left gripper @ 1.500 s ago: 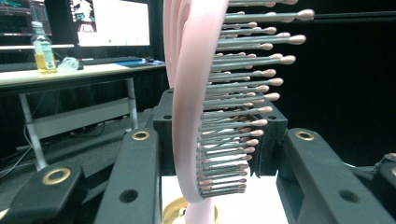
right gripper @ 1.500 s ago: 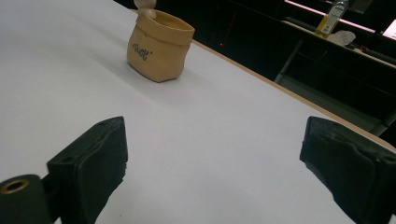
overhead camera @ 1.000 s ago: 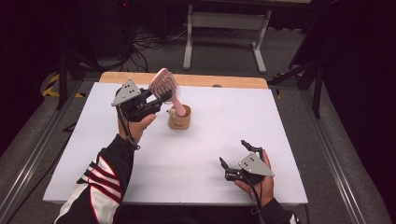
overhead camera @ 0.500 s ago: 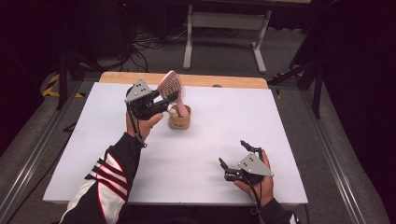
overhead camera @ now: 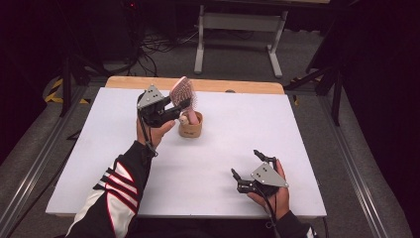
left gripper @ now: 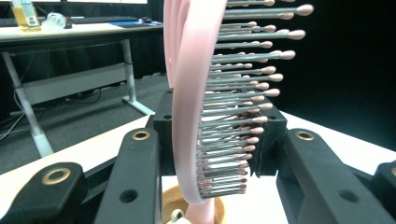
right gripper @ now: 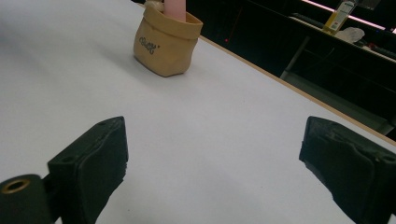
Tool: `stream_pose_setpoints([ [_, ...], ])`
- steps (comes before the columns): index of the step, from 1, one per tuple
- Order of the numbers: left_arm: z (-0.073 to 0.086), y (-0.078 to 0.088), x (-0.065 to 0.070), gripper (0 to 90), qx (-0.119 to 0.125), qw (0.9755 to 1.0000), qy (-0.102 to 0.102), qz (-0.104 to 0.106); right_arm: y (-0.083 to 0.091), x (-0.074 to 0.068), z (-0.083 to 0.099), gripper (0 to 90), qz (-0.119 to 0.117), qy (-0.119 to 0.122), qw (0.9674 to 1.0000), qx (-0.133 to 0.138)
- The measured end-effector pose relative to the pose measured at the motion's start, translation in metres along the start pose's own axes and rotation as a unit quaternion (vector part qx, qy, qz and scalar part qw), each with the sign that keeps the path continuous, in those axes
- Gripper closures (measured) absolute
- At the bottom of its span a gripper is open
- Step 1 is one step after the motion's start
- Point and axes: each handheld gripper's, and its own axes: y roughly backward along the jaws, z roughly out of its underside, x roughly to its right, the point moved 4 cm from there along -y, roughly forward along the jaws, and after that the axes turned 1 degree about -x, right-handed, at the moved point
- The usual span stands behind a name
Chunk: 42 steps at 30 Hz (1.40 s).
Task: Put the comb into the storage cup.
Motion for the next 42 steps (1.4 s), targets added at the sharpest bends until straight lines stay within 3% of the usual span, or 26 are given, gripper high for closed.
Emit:
stream_pose_setpoints([
  [5, 0.002, 0.0, -0.006, 63.0, -0.007, 1.0, 0.001, -0.005, -0.001, -0.001, 0.001, 8.9, -0.001, 0.003, 1.0, -0.009],
  [14, 0.009, -0.006, -0.001, 63.1, -0.02, 0.9995, 0.001, 0.022, -0.004, -0.003, 0.003, 9.6, -0.007, 0.011, 0.9997, -0.019],
  [30, 0.025, -0.019, -0.007, 62.9, -0.03, 0.9991, 0.021, 0.021, -0.003, -0.003, 0.002, 9.4, -0.005, 0.012, 0.9998, -0.015],
  [32, 0.027, -0.02, -0.008, 62.9, -0.035, 0.9991, 0.02, 0.014, -0.003, -0.004, 0.002, 9.6, -0.007, 0.013, 0.9998, -0.016],
  [34, 0.03, -0.021, -0.01, 62.9, -0.032, 0.9991, 0.019, 0.019, -0.003, -0.005, 0.002, 10.0, -0.008, 0.012, 0.9998, -0.016],
  [37, 0.032, -0.021, -0.013, 62.9, -0.024, 0.9988, 0.035, 0.023, -0.003, -0.005, 0.002, 10.0, -0.009, 0.014, 0.9997, -0.016],
  [42, 0.033, -0.02, -0.017, 62.5, -0.023, 0.9989, 0.037, 0.013, -0.003, -0.005, 0.002, 9.9, -0.009, 0.013, 0.9997, -0.016],
])
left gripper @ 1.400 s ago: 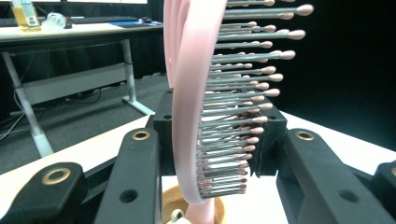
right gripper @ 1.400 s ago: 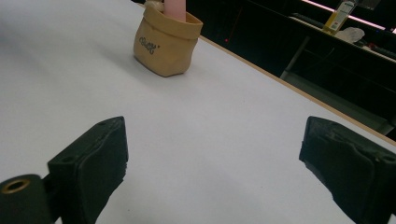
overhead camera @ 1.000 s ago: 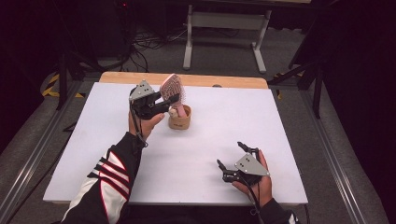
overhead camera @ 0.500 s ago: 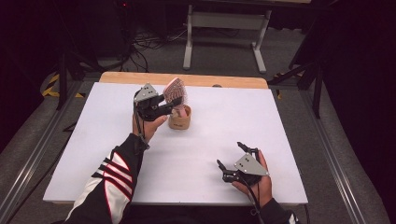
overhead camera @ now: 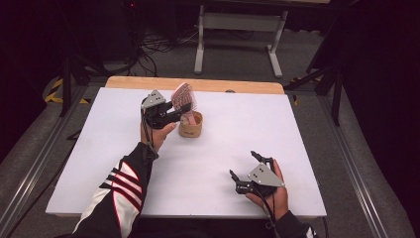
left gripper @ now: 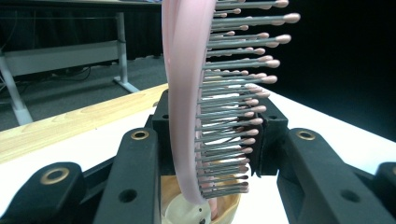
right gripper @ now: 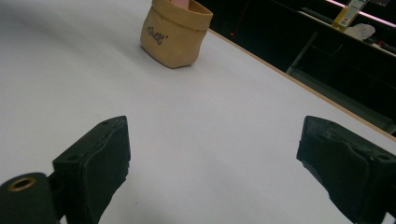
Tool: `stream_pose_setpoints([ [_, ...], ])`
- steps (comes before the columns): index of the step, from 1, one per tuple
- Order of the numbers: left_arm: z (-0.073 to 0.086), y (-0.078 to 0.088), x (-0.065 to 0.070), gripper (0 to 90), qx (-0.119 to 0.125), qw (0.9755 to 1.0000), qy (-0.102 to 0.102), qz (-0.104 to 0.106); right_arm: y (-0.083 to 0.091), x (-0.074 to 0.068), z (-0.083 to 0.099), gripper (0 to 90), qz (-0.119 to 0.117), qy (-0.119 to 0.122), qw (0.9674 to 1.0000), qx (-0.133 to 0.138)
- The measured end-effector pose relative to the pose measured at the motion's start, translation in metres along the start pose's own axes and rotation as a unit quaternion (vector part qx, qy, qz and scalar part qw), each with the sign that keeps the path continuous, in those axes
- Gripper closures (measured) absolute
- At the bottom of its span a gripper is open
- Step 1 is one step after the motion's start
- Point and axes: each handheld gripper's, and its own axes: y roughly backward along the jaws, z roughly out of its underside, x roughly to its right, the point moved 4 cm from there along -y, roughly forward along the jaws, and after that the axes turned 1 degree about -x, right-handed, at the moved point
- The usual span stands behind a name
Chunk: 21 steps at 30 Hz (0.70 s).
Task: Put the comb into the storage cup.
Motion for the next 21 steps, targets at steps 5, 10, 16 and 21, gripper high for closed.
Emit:
stream_pose_setpoints([
  [5, 0.0007, -0.0007, -0.0005, 62.5, 0.004, 1.0, 0.003, -0.001, 0.0005, 0.0002, -0.0004, 10.0, 0.003, 0.002, 1.0, 0.001],
  [10, 0.0004, -0.0009, 0.0, 62.2, 0.002, 1.0, 0.001, -0.008, 0.0006, 0.0002, -0.0006, 10.0, 0.004, 0.003, 1.0, 0.0],
  [16, 0.0014, 0.0001, -0.006, 60.4, -0.001, 0.9998, 0.0, -0.02, 0.0002, 0.0005, 0.0001, 10.0, 0.006, 0.004, 1.0, -0.003],
  [21, -0.0007, 0.0018, -0.0086, 58.3, -0.005, 0.9992, -0.013, -0.036, 0.0003, 0.0002, -0.0002, 10.0, 0.004, 0.003, 1.0, -0.001],
])
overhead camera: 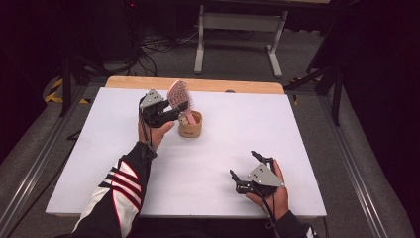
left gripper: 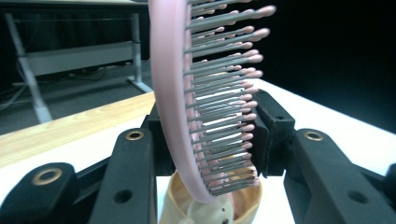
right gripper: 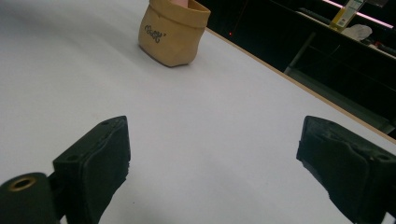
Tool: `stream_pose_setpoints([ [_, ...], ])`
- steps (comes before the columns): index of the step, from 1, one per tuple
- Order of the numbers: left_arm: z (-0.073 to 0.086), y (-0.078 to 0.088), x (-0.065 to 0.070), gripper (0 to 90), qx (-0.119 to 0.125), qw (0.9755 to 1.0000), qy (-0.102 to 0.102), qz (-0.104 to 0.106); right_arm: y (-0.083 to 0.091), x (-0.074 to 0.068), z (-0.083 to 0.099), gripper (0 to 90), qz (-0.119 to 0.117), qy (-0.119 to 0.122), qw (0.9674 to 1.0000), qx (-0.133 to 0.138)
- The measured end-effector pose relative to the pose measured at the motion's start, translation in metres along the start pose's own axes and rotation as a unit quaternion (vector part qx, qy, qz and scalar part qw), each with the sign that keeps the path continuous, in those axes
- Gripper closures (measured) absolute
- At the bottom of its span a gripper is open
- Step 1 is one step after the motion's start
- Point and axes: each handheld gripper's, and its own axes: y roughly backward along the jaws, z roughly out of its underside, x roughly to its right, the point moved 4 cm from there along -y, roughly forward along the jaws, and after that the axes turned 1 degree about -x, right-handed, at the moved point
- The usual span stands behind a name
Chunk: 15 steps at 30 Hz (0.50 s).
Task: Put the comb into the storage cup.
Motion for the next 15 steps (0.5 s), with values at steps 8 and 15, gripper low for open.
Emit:
stream_pose_setpoints([
  [8, -0.0042, 0.0032, 0.0006, 54.3, -0.011, 0.9995, -0.028, -0.011, -0.0012, -0.0018, 0.0, 10.0, -0.001, 0.005, 1.0, -0.003],
  [15, -0.0041, 0.0016, 0.0014, 56.3, -0.011, 0.9996, -0.025, -0.006, -0.0013, -0.0018, 0.0003, 10.0, 0.0, 0.007, 1.0, -0.005],
])
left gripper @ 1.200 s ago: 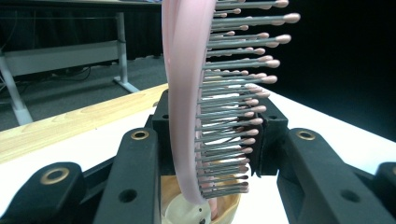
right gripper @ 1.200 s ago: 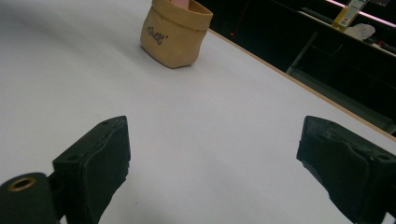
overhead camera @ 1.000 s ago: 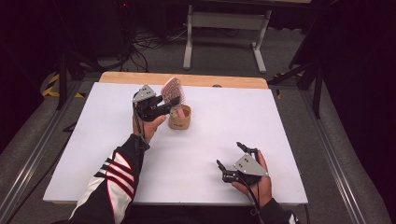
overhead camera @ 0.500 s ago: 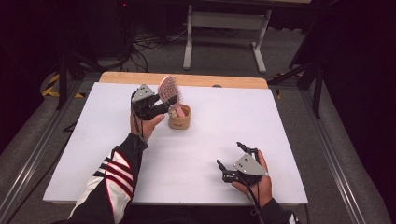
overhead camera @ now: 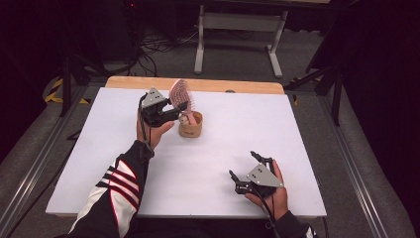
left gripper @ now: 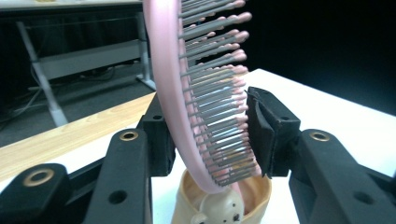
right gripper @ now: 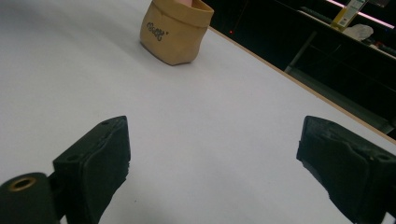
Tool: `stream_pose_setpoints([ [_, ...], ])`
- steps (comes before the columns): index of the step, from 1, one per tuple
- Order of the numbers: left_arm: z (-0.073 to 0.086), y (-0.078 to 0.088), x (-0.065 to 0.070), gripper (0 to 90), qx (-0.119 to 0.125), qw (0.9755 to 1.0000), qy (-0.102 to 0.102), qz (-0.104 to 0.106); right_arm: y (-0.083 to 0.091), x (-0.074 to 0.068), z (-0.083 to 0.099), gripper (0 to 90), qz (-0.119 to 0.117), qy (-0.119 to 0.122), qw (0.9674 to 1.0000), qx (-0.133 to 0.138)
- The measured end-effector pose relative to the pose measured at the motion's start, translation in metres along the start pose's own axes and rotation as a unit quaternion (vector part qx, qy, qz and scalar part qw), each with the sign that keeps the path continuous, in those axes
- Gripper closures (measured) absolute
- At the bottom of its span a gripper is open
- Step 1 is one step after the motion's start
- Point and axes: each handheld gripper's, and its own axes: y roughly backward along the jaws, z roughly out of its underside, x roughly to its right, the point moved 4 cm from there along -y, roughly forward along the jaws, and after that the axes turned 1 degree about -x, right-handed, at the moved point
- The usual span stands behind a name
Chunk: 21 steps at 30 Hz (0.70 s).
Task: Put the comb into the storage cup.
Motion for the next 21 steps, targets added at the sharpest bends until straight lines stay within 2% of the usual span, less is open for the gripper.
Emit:
stream_pose_setpoints([
  [6, 0.0, -0.001, -0.002, 54.6, -0.002, 0.9999, -0.002, -0.011, 0.0, -0.002, 0.0, 10.0, -0.003, 0.003, 1.0, -0.001],
  [9, 0.0, 0.0, -0.005, 53.8, -0.002, 0.9999, 0.004, -0.013, -0.001, -0.002, 0.0, 9.9, -0.004, 0.003, 1.0, -0.003],
  [15, 0.004, 0.003, -0.014, 46.5, -0.007, 0.9997, 0.018, -0.017, -0.001, -0.002, 0.0, 9.9, -0.004, 0.003, 1.0, -0.003],
  [21, 0.008, 0.007, -0.023, 46.3, -0.008, 0.9992, 0.035, -0.016, -0.001, -0.002, 0.0, 9.9, -0.004, 0.004, 1.0, -0.004],
])
